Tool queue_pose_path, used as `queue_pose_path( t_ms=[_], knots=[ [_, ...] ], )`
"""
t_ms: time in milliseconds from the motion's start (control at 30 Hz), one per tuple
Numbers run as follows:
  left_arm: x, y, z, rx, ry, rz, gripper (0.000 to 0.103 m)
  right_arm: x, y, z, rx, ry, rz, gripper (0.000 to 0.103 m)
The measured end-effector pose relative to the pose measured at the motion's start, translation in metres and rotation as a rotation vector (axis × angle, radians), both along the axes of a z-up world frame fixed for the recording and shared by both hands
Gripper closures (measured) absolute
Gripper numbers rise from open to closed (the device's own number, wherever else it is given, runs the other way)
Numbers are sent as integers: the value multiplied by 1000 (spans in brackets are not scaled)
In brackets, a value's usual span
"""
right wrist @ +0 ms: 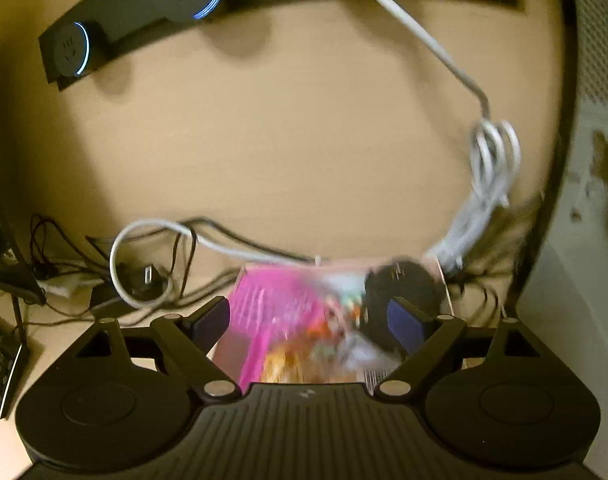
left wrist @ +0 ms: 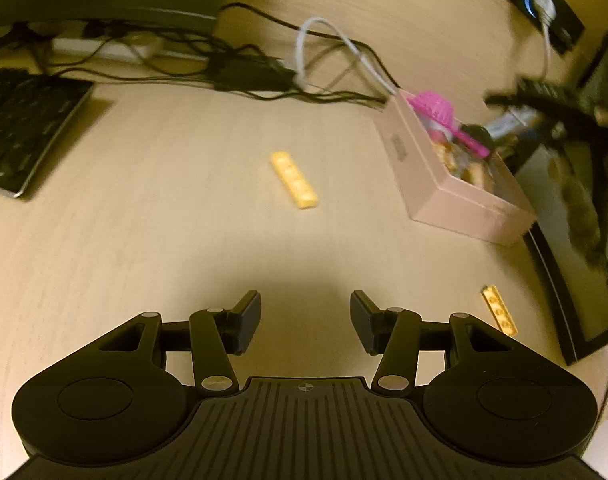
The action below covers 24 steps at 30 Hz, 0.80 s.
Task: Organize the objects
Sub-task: 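Drop the strainer into the box with the right while the left drops the bread in, then grasp the yellow lego brick with the left gripper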
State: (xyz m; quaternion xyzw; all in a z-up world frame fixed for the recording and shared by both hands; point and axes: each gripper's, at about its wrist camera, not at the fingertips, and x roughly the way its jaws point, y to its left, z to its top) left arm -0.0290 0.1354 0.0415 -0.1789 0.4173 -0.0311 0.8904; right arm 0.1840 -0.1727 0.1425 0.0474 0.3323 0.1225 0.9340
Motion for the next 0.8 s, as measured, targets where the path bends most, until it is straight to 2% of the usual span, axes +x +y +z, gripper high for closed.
queue_pose_path(
  t_ms=[67, 267, 367, 467, 633, 667, 733, 767, 800],
  knots=[
    [2, 6, -1, -6, 1, 10, 49, -16, -7, -8, -1, 11, -6, 16],
    [35, 5, -3, -26, -25, 4, 49, -81, -14, -27, -132, 7, -12, 12],
    [54, 2, -1, -22, -49, 23, 49, -112, -20, -31, -145, 29, -25, 6],
    [78, 0, -1, 10, -63, 54, 49, -143, -25, -37, -131, 60, -28, 6],
    [115, -10, -7, 97, -59, 90, 50, -181, -9, -55, -238, 69, -7, 4],
    [121, -14, -10, 116, -55, 82, 52, -185, -5, -59, -254, 73, 2, 4],
    [130, -19, -15, 136, -41, 67, 69, -194, -1, -66, -273, 87, 28, 4],
    [133, -21, -18, 144, -30, 63, 87, -197, 1, -68, -275, 94, 38, 4],
    [135, -22, -20, 141, -24, 59, 86, -200, 2, -71, -277, 100, 47, 4]
  ],
)
